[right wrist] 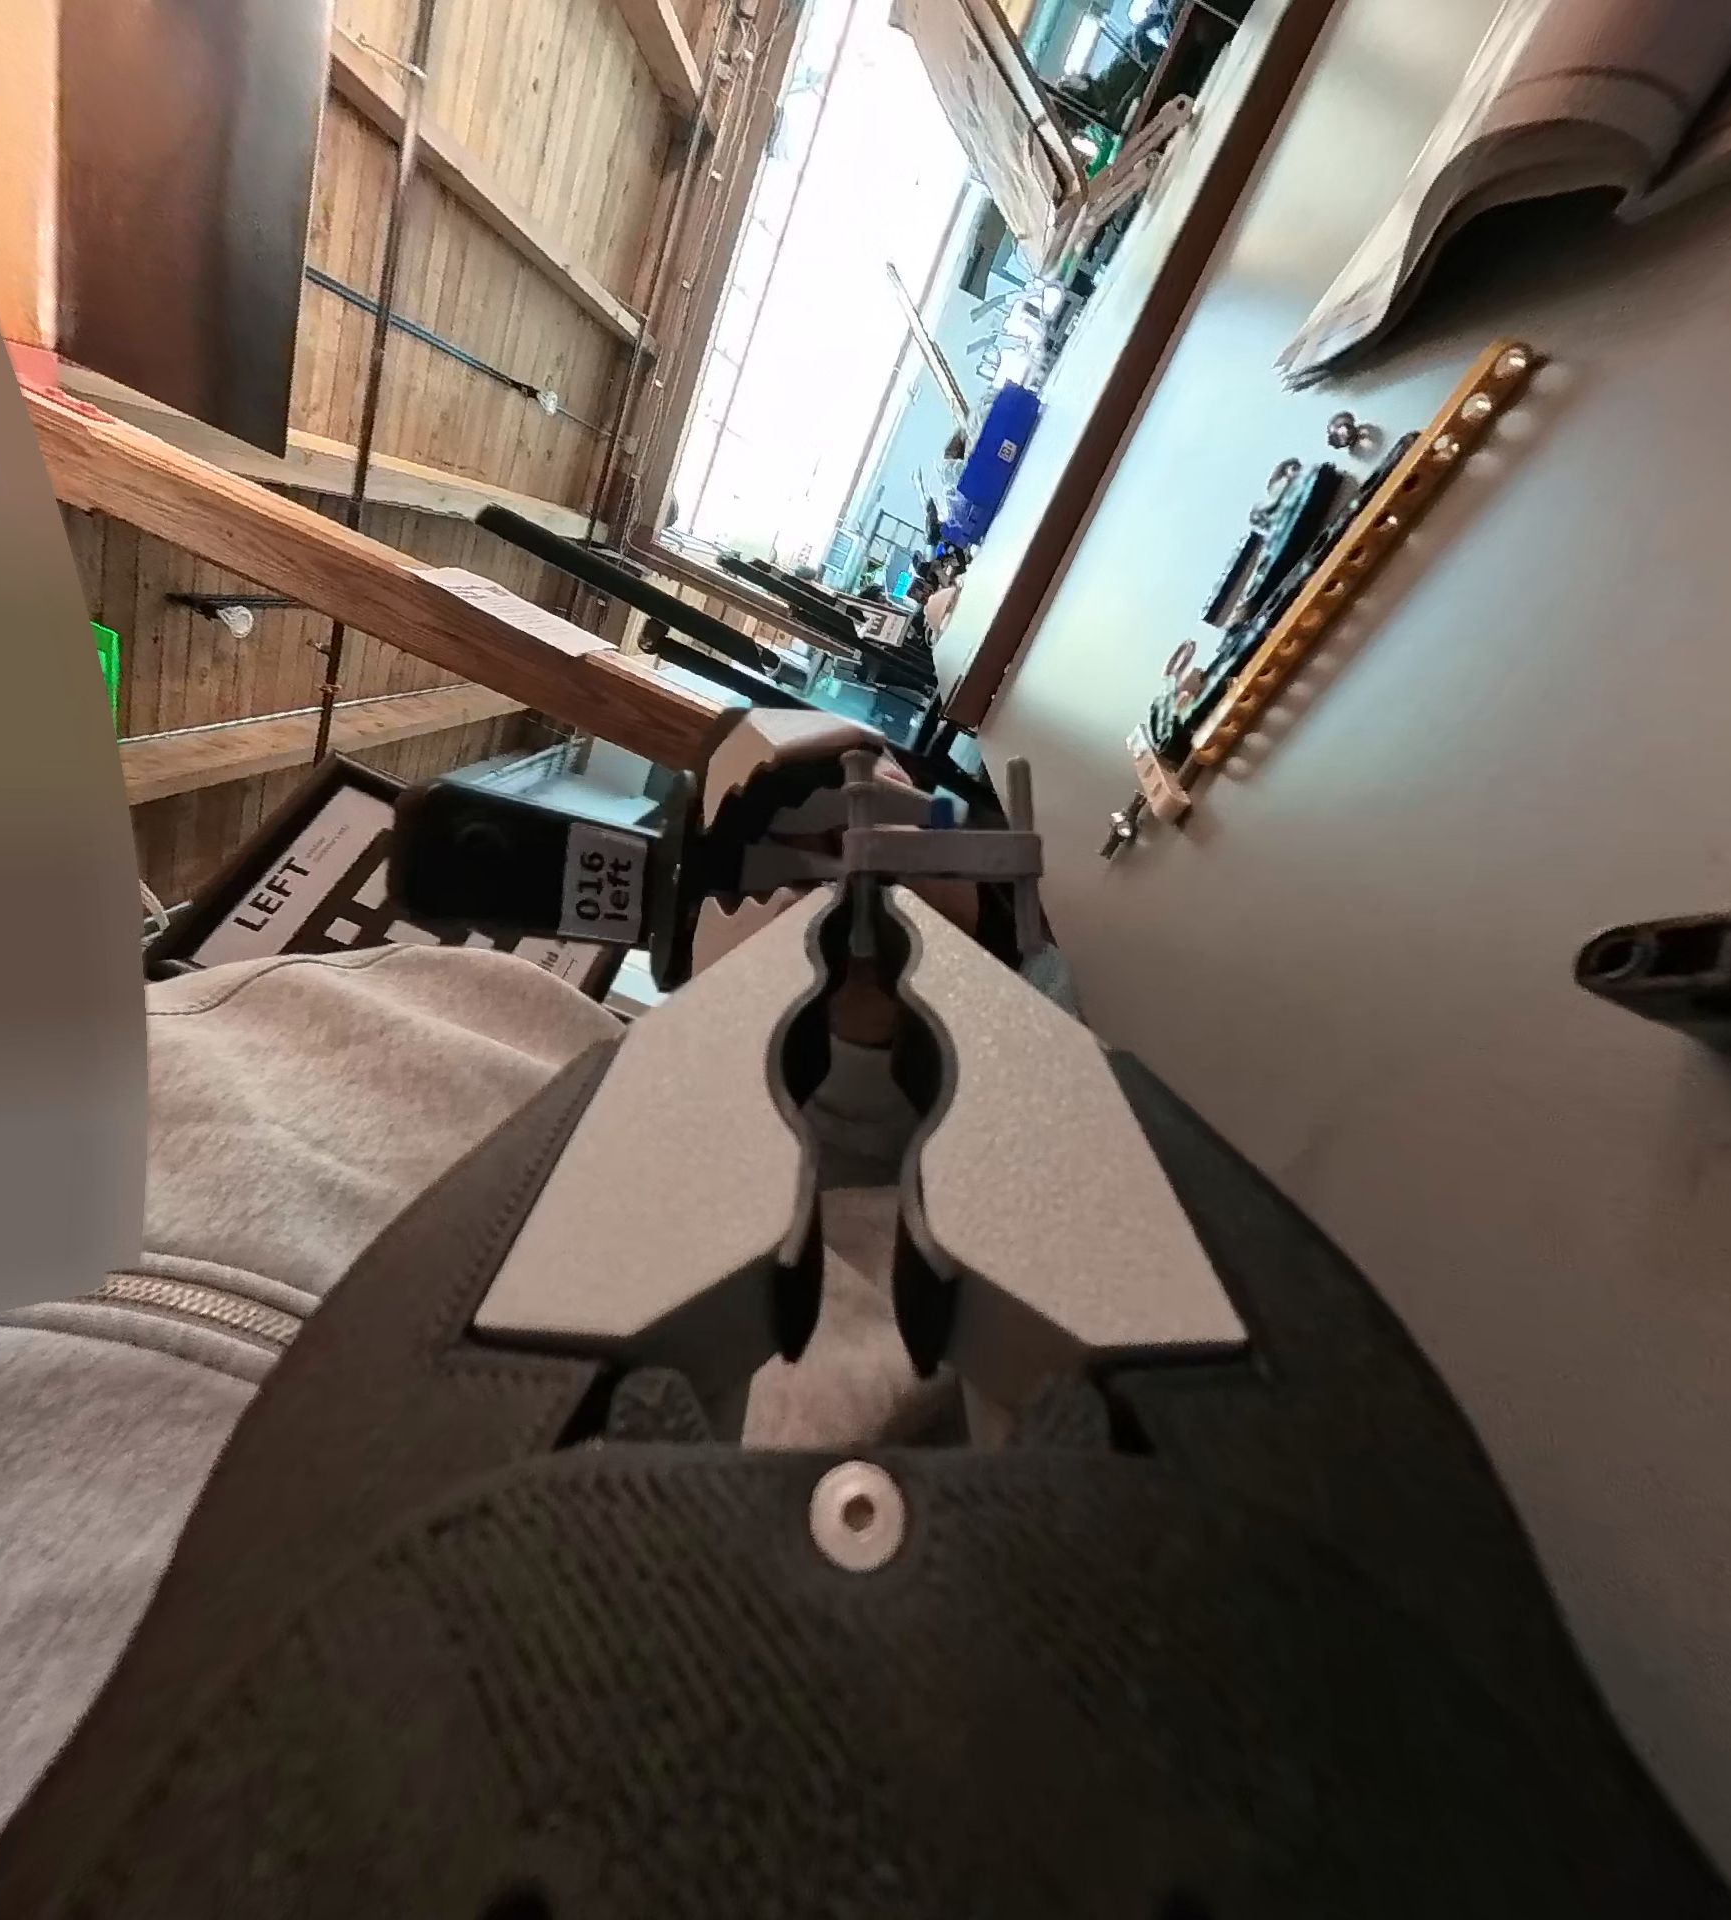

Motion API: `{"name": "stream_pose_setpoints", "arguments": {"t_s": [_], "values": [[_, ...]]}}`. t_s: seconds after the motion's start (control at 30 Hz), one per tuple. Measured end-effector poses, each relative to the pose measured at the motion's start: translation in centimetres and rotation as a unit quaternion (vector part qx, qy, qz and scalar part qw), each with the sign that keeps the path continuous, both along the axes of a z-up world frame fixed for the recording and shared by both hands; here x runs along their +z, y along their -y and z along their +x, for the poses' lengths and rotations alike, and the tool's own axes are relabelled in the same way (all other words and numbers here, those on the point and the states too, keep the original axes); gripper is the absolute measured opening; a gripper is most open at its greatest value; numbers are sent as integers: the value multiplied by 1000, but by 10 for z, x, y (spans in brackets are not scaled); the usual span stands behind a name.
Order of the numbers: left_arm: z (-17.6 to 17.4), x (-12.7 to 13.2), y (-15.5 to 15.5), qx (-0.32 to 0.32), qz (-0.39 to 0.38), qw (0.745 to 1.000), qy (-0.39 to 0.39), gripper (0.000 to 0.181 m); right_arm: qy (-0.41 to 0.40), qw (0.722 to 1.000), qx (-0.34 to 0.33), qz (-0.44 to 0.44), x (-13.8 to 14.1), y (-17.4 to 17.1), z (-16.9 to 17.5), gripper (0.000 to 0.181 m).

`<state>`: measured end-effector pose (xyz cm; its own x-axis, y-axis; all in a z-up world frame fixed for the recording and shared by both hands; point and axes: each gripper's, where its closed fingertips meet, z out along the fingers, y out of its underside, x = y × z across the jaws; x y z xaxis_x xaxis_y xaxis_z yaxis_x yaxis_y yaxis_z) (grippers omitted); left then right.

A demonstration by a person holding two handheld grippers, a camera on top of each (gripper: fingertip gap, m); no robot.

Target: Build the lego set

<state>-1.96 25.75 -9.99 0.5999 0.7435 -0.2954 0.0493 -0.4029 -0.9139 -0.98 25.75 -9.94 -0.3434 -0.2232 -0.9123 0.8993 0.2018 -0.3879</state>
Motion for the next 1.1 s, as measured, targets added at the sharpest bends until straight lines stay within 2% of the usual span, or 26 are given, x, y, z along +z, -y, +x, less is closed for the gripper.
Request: {"name": "stream_pose_setpoints", "arguments": {"t_s": [0.03, 0.13, 0.2, 0.27, 0.33, 0.4, 0.47, 0.5, 0.57, 0.7, 0.83, 0.9, 1.1], "values": [[-1, 3, 0, 1, 15, 1000, -3, 22, 3, 1000, -2, -9, 3, 0, -1, 2], [-5, 10, 2, 17, 53, 998, -9, 25, -16, 999, -21, -39, 11, -2, -6, 2], [-4, 11, 2, 6, 78, 997, 6, 26, -34, 997, -32, -56, 17, -3, -9, 2], [-2, 16, 0, -15, 155, 987, 42, 26, -82, 994, -43, -59, 19, -4, -10, 2], [1, 30, -1, -51, 285, 952, 99, 28, -146, 986, -54, -52, 19, -4, -9, 2], [3, 48, 6, -94, 418, 892, 144, 27, -227, 970, -68, -44, 21, -5, -8, 2], [5, 51, 13, -126, 495, 838, 190, 16, -310, 947, -76, -29, 20, -6, -6, 2], [7, 49, 14, -140, 507, 824, 212, 13, -350, 934, -76, -21, 20, -6, -5, 2], [10, 39, 11, -159, 493, 816, 255, 13, -424, 903, -67, -1, 15, -6, -1, 2], [14, 12, 9, -149, 422, 838, 313, 17, -557, 827, -56, 50, 3, -7, -1, 2], [18, -2, 0, -155, 386, 842, 344, 14, -647, 757, -39, 77, -8, -7, 1, 3], [20, -2, -3, -167, 392, 834, 351, 13, -668, 738, -32, 86, -13, -7, 1, 2], [19, -1, 1, -174, 406, 823, 357, 4, -697, 712, -19, 84, -16, -10, 3, 3]]}}
